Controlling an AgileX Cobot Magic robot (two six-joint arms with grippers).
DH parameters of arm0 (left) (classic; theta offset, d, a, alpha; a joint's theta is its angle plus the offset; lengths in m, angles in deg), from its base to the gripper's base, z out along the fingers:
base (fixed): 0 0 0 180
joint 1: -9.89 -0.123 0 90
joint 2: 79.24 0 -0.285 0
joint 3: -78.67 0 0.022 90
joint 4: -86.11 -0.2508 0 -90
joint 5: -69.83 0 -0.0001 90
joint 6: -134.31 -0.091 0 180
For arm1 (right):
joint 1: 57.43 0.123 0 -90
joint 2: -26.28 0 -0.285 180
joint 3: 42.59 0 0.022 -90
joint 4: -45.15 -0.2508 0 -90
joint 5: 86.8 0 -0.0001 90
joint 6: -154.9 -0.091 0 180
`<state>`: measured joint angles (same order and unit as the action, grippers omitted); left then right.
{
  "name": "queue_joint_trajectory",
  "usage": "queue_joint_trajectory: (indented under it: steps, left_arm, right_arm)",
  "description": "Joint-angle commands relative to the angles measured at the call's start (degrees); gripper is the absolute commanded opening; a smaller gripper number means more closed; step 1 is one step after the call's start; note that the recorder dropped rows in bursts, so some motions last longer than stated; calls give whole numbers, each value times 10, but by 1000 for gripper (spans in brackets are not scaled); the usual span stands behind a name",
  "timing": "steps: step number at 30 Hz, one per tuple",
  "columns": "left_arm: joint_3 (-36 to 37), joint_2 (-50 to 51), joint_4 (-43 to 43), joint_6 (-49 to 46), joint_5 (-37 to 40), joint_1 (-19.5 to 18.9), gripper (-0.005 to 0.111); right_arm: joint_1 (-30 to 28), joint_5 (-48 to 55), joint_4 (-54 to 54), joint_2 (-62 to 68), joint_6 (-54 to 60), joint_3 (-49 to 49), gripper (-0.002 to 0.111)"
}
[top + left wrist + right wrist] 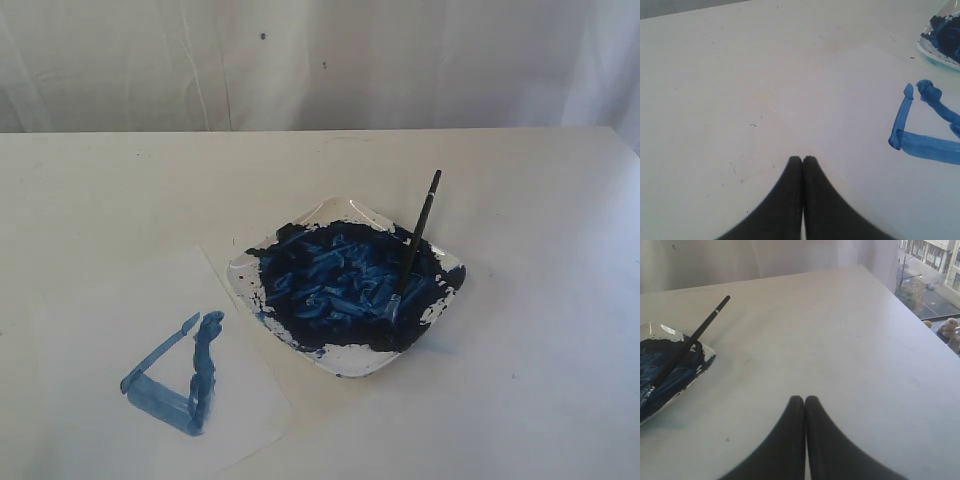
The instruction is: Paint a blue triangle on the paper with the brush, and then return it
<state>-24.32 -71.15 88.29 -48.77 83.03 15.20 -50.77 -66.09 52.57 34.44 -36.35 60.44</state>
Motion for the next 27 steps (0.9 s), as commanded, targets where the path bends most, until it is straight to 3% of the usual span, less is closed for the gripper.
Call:
queue_joint_trajectory:
  steps: [1,8,13,27]
  left_arm:
    - [2,-3,3,0,1,0,0]
    - [2,-3,3,0,1,0,0]
    - [2,-3,3,0,1,0,0]
    - [2,-3,3,0,1,0,0]
  right_arm:
    - [2,-5,2,-4,5,-3,0]
    - [1,-5,2,-4,14,-3,0]
    - [1,-6,2,-4,89,-3,0]
    - [1,-6,2,-4,82,-3,0]
